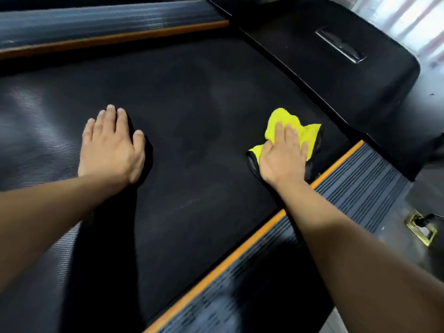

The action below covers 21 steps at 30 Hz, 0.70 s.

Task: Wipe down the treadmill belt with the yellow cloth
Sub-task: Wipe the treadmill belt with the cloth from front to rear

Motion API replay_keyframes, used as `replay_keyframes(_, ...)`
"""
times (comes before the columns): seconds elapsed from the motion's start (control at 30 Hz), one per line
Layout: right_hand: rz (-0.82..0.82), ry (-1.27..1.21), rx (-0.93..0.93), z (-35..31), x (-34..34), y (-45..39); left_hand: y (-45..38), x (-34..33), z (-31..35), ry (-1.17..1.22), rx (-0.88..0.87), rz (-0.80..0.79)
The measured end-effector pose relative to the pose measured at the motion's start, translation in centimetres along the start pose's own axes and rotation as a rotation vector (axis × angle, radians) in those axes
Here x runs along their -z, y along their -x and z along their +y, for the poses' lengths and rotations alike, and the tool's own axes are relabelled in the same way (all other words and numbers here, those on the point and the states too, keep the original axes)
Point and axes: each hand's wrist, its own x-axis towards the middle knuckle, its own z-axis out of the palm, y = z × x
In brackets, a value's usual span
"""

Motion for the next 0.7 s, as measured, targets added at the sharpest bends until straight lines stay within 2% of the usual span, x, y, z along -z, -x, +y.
replay_keyframes(0.13,0.056,0.012,0.000,-3.5,-1.1,3.9,0.0,0.0,0.2,0.006,0.022,-0.007)
replay_keyframes(0.27,0.098,-0.076,0.150,-8.6,-2.1,11.4,0.1,0.2,0.3,0.044,0.009,-0.003)
replay_keyframes(0.33,0.072,-0.084,0.158,-9.2,-2.2,12.6,0.3,0.7,0.2,0.060,-0.041,0.004)
replay_keyframes(0.47,0.115,-0.099,-0.015,-7.0,-2.1,7.8,0.8,0.9,0.0,0.026,-0.181,-0.041)
replay_keyframes(0.6,0.131,-0.123,-0.213,-2.5,-0.7,-0.2,0.4,0.6,-0.1,0.026,-0.151,-0.050)
replay_keyframes(0.7,0.106,-0.120,-0.291,0.6,0.4,-5.0,0.4,0.5,0.0,0.036,-0.146,-0.050)
